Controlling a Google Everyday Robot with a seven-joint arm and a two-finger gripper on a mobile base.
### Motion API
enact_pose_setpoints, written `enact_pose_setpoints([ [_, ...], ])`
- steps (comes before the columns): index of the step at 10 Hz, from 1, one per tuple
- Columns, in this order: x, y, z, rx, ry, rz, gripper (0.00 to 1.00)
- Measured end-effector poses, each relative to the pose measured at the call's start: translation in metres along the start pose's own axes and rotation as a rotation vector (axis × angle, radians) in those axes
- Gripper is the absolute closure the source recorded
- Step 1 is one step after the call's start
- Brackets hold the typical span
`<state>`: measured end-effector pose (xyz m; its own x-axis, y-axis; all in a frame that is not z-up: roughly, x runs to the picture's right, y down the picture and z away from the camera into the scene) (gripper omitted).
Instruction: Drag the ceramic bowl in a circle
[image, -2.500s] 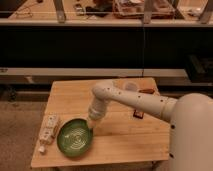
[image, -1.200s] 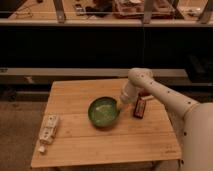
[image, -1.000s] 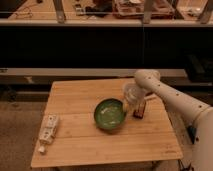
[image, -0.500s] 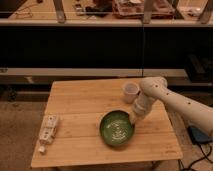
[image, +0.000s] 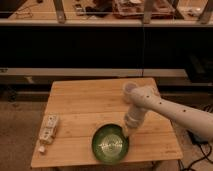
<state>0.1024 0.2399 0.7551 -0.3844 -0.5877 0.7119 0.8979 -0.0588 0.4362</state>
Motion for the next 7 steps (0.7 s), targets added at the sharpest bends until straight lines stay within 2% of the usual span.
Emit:
enact_pose_setpoints([
  [1,0.003,-0.023,0.004,0.009,-0.002,-0.038,1.00],
  [4,0.019,-0.071,0.008,0.035,0.006,-0.105,1.00],
  [5,0.030,-0.091,0.012,0.047,0.013,-0.118,1.00],
  [7,0.052,-0.116,0.018,0.066,0.027,-0.119,1.00],
])
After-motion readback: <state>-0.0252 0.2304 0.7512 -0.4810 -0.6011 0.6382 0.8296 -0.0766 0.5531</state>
